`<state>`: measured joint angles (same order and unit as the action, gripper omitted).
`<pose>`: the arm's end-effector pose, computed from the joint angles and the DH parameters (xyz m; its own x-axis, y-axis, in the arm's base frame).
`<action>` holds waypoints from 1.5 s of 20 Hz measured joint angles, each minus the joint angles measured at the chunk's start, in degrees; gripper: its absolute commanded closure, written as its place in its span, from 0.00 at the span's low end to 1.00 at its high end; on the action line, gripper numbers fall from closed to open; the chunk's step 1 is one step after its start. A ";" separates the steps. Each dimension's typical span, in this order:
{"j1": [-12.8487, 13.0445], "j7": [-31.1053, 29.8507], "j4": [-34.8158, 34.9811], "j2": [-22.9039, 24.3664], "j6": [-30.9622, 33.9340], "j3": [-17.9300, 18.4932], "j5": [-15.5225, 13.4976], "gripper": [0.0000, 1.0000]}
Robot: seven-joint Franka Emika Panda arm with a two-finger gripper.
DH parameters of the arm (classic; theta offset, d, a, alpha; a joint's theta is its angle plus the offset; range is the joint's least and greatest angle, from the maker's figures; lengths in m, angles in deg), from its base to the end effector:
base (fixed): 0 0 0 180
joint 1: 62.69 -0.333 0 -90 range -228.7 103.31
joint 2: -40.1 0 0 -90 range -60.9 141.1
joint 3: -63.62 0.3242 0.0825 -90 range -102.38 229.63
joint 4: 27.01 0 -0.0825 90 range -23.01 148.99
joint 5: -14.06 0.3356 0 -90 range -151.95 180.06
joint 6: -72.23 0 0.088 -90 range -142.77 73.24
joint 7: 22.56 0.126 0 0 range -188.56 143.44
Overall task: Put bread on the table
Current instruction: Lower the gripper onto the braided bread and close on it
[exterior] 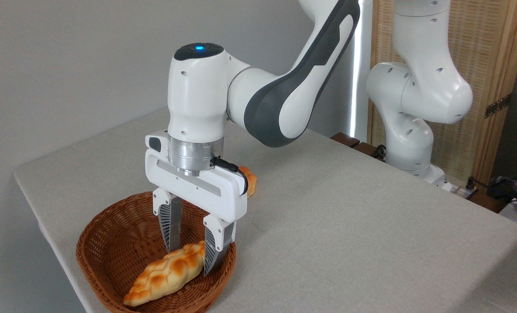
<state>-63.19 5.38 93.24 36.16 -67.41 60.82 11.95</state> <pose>0.5465 -0.0221 0.4325 0.8425 -0.4767 0.2508 -0.4687 -0.8783 -0.0947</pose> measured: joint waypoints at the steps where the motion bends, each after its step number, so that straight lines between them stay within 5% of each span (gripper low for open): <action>1: 0.00 0.00 0.01 0.00 -0.02 -0.03 0.00 0.03; 14: 0.23 0.00 0.35 -0.56 -3.37 -0.78 0.00 0.01; 17: 0.24 0.00 0.39 -1.20 -3.44 -1.32 0.00 0.19; 19: 0.23 0.00 0.39 -1.43 -3.67 -1.34 0.00 0.46; 20: 0.23 0.00 0.38 -1.44 -3.69 -1.34 0.00 0.51; 25: 0.23 0.00 0.41 -1.66 -3.69 -1.39 0.00 0.64; 30: 0.23 0.00 0.41 -1.68 -3.69 -1.49 0.00 0.66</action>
<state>-62.96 5.38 93.64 34.48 -71.10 59.32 11.96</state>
